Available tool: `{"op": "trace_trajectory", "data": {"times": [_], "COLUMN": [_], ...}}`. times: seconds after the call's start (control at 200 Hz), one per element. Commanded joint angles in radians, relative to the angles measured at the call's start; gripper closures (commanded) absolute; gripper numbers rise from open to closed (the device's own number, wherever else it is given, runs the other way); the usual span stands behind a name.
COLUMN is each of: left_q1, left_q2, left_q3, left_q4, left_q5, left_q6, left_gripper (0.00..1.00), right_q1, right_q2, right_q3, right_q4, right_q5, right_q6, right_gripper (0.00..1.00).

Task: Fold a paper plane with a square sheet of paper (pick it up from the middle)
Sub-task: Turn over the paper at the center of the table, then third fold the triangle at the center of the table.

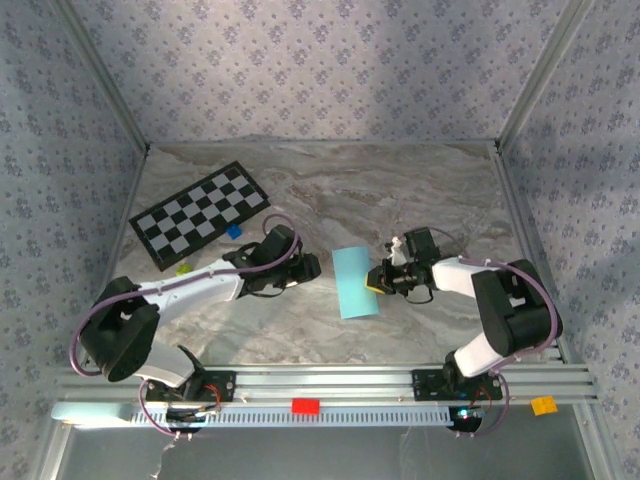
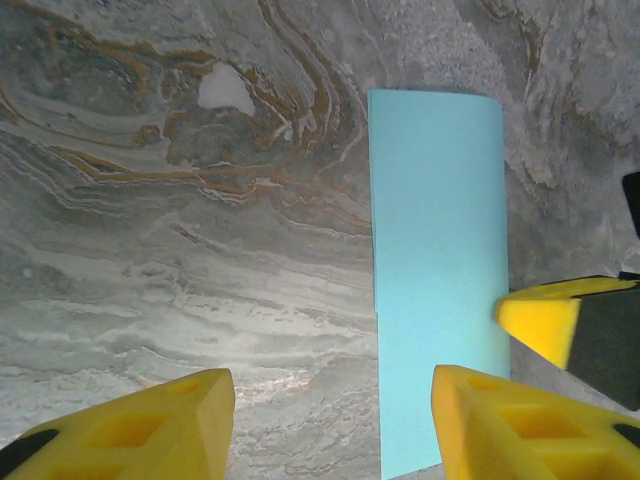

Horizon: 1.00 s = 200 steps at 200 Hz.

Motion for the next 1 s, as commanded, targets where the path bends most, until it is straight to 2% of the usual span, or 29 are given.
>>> {"op": "trace_trajectory", "data": {"times": [0.0, 0.235, 0.58, 0.835, 0.995], "left_q1": [0.005, 0.004, 0.003, -0.004, -0.016], "left_q2": [0.024, 0.112, 0.243, 0.330, 0.365], "left_q3": [0.042, 0.051, 0.087, 0.130, 0.140], "left_q4": [0.038, 0.123, 0.227, 0.238, 0.218], "left_q5": [0.047, 0.135, 0.233, 0.270, 0.254], "left_q6": [0.004, -0.027, -0.071, -0.085, -0.095], "left_gripper": [0.46, 0.48, 0.56, 0.62, 0.62], "right_q1": [-0.011, -0.008, -0.007, -0.007, -0.009], "right_q2": [0.042, 0.106, 0.076, 0.103, 0.103], "right_q3": [-0.036, -0.076, -0.074, -0.076, -0.074], "right_q4": [0.034, 0.133, 0.088, 0.095, 0.082], "right_q5": [-0.003, -0.005, 0.028, 0.029, 0.031], "right_q6": [0.022, 0.113, 0.105, 0.102, 0.096], "right_gripper": [0.91, 0.92, 0.92, 0.92, 0.92]}}
